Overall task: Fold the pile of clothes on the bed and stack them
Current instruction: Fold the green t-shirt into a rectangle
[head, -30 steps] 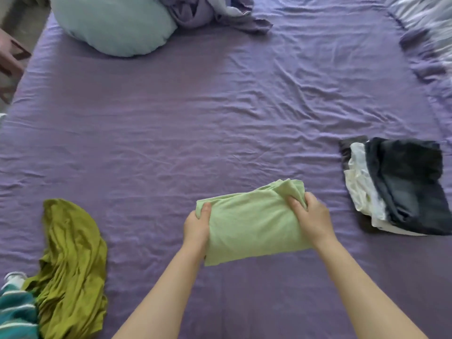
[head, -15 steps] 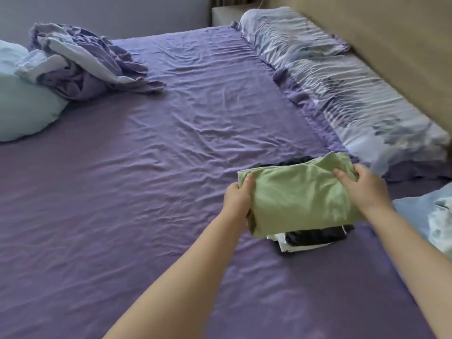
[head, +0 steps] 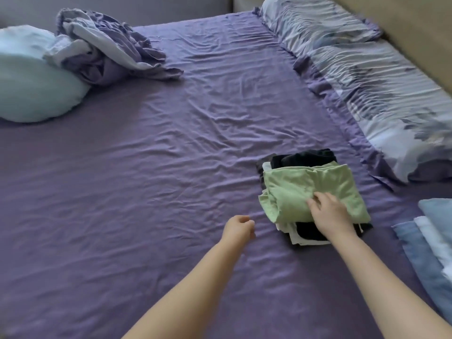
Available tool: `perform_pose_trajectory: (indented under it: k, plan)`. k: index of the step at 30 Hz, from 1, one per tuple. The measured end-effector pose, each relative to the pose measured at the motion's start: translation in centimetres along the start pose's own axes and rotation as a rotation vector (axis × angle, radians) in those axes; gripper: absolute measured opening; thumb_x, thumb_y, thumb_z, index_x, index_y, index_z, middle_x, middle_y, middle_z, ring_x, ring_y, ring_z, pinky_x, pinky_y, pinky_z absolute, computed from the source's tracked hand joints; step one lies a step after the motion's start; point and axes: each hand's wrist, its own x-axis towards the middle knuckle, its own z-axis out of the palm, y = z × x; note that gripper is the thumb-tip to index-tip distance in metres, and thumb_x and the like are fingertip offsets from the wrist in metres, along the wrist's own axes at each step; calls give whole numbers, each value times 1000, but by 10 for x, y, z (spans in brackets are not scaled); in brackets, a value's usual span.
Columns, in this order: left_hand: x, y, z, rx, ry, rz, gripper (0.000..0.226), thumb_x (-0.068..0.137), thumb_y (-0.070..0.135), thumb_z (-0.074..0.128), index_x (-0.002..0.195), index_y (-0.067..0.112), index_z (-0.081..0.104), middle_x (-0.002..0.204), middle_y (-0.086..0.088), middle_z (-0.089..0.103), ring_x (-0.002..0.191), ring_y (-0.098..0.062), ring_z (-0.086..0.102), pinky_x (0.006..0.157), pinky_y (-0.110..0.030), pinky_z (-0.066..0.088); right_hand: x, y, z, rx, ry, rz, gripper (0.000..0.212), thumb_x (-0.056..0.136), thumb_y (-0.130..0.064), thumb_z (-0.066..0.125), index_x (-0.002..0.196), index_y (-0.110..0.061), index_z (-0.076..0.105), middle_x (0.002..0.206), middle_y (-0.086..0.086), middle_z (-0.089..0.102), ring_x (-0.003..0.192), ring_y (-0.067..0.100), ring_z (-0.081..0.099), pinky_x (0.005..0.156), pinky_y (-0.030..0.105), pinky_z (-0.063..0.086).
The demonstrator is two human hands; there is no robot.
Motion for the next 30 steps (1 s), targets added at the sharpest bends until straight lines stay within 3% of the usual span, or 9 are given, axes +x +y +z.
perform_pose_trajectory:
  k: [3, 5, 7, 12, 17, 21, 24, 28, 30]
  plan:
    - [-27, -25, -30, -55, 63, -44, 12, 95, 9, 47, 97, 16, 56, 82, -5, 57, 68, -17, 55, 54, -22, 40, -41, -38, 10, 25, 33, -162, 38, 93, -21, 57, 128, -6, 57, 142, 17, 41, 126, 37, 40, 103, 43, 33]
    - [-51, -43, -53, -111, 89, -68, 19, 96, 11, 48, 114, 11, 56, 78, -1, 57, 61, -10, 57, 48, -18, 39, -73, -64, 22, -8, 20, -278, 37, 89, -15, 62, 125, -6, 59, 140, 17, 45, 126, 35, 42, 101, 43, 34]
    - [-76, -63, -80, -117, 112, -50, 24, 97, 13, 52, 120, 8, 56, 79, 0, 58, 56, -4, 57, 44, -12, 37, -105, -88, 36, 6, -53, -342, 40, 89, -13, 62, 128, -6, 57, 141, 15, 46, 130, 32, 42, 103, 41, 32]
    - [-143, -119, -154, -151, 245, -23, 26, 94, 16, 58, 117, 4, 60, 89, -5, 62, 66, -7, 55, 46, -5, 37, -178, -144, 77, -43, -267, -415, 49, 94, -24, 57, 140, -14, 43, 145, 3, 44, 135, 19, 39, 106, 34, 31]
    - [-210, -192, -242, -214, 433, -34, 25, 92, 14, 61, 114, 2, 62, 91, -3, 62, 67, -5, 55, 51, -7, 40, -261, -228, 127, -180, -431, -590, 51, 95, -35, 51, 143, -24, 36, 146, -5, 41, 133, 15, 39, 103, 28, 32]
    - [-262, -253, -301, -309, 594, -65, 26, 90, 8, 63, 113, -5, 62, 98, -17, 65, 75, -14, 58, 75, -26, 49, -331, -287, 166, -255, -544, -749, 50, 95, -34, 49, 142, -25, 37, 143, -5, 44, 132, 14, 41, 99, 28, 34]
    - [-297, -296, -340, -367, 654, -82, 27, 91, 7, 61, 115, -5, 60, 93, -5, 61, 68, -8, 56, 70, -23, 50, -382, -326, 192, -280, -611, -826, 49, 94, -33, 49, 141, -25, 38, 143, -4, 44, 132, 15, 40, 99, 28, 34]
    - [-341, -343, -388, -397, 712, -140, 29, 91, 13, 62, 118, 3, 61, 97, 1, 62, 75, -9, 59, 77, -25, 52, -443, -371, 227, -348, -665, -902, 47, 95, -32, 47, 140, -23, 39, 140, -1, 46, 129, 19, 42, 97, 30, 37]
    - [-358, -363, -412, -361, 726, -169, 29, 92, 19, 62, 119, 9, 62, 102, 2, 65, 80, -11, 62, 72, -21, 50, -469, -387, 246, -378, -697, -914, 45, 96, -32, 45, 139, -22, 39, 139, 1, 46, 129, 21, 42, 96, 32, 38]
